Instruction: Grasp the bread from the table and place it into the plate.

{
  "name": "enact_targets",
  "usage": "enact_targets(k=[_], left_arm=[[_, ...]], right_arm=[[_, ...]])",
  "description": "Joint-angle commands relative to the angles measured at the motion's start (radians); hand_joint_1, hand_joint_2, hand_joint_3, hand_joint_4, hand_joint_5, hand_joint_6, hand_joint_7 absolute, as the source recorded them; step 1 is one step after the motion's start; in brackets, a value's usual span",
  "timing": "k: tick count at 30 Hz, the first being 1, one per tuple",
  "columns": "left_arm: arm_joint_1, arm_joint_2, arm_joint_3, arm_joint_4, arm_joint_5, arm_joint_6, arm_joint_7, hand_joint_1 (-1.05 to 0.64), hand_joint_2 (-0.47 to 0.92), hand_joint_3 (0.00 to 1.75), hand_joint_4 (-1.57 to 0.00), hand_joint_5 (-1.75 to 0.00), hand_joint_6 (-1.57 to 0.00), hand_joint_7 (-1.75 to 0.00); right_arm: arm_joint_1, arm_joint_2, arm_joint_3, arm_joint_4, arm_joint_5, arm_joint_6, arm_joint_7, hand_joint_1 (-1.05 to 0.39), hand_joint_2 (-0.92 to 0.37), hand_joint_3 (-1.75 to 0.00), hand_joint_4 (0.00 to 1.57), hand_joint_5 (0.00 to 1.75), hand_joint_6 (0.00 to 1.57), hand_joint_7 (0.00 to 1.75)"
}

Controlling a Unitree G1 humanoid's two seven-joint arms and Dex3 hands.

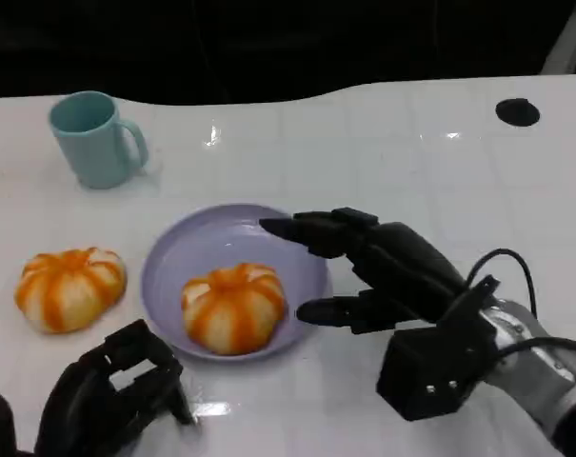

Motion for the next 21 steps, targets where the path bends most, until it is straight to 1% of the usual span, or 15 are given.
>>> enact_targets(k=[1,3,7,8,11,13,14,15,16,17,18,21], left_arm=[[0.012,0.002,-0.003,0.01,0.015,0.007,0.022,-0.49,0.92,0.19,-0.76,-1.66,-0.7,-1.37],[0.012,0.002,-0.004,0.01,0.014,0.009,0.023,-0.49,0.92,0.19,-0.77,-1.66,-0.7,-1.37],[0.012,0.001,-0.009,0.005,0.025,0.004,0.031,-0.5,0.92,0.2,-0.77,-1.66,-0.7,-1.39],[0.012,0.0,-0.009,0.004,0.026,0.005,0.032,-0.5,0.92,0.2,-0.77,-1.67,-0.7,-1.4],[0.013,-0.002,-0.008,-0.001,0.024,0.011,0.033,-0.51,0.92,0.19,-0.77,-1.67,-0.69,-1.41],[0.014,-0.001,-0.01,-0.002,0.024,0.01,0.032,-0.51,0.92,0.19,-0.77,-1.67,-0.69,-1.42],[0.013,-0.001,-0.01,-0.002,0.024,0.01,0.031,-0.51,0.92,0.19,-0.77,-1.67,-0.69,-1.42],[0.013,-0.001,-0.01,-0.003,0.022,0.012,0.029,-0.51,0.92,0.19,-0.77,-1.68,-0.69,-1.43],[0.013,-0.001,-0.011,-0.005,0.021,0.015,0.029,-0.51,0.92,0.19,-0.77,-1.68,-0.69,-1.43],[0.014,-0.001,-0.011,-0.007,0.021,0.017,0.03,-0.51,0.92,0.19,-0.77,-1.68,-0.69,-1.43],[0.014,-0.002,-0.012,-0.009,0.022,0.019,0.032,-0.5,0.92,0.2,-0.77,-1.69,-0.69,-1.44],[0.015,-0.003,-0.012,-0.011,0.022,0.018,0.03,-0.5,0.92,0.2,-0.76,-1.69,-0.69,-1.45]], right_arm=[[0.086,-0.041,-0.056,-0.089,0.132,-0.055,0.094,-0.63,-0.92,-0.23,0.22,0.29,0.34,0.03],[0.12,-0.044,-0.075,-0.119,0.18,-0.067,0.129,-0.6,-0.92,-0.21,0.25,0.32,0.37,0.05],[0.222,-0.03,-0.116,-0.191,0.345,-0.081,0.22,-0.57,-0.92,-0.21,0.31,0.4,0.47,0.09],[0.244,-0.028,-0.124,-0.21,0.381,-0.078,0.243,-0.56,-0.92,-0.22,0.32,0.46,0.5,0.11],[0.294,-0.014,-0.147,-0.235,0.477,-0.104,0.3,-0.51,-0.92,-0.23,0.35,0.66,0.58,0.16],[0.324,-0.001,-0.161,-0.257,0.554,-0.102,0.348,-0.48,-0.92,-0.23,0.4,0.77,0.63,0.21],[0.343,0.007,-0.168,-0.275,0.595,-0.095,0.371,-0.46,-0.92,-0.24,0.45,0.87,0.68,0.26],[0.362,0.014,-0.175,-0.294,0.632,-0.085,0.392,-0.45,-0.88,-0.31,0.48,0.97,0.68,0.37],[0.38,0.019,-0.183,-0.312,0.654,-0.081,0.404,-0.44,-0.8,-0.47,0.5,1.04,0.66,0.51],[0.397,0.022,-0.191,-0.328,0.668,-0.075,0.412,-0.43,-0.7,-0.68,0.54,1.12,0.65,0.65],[0.412,0.024,-0.199,-0.342,0.674,-0.07,0.417,-0.41,-0.61,-0.86,0.59,1.22,0.67,0.81],[0.452,0.035,-0.222,-0.367,0.708,-0.054,0.442,-0.37,-0.51,-1.06,0.68,1.39,0.75,1.05]])
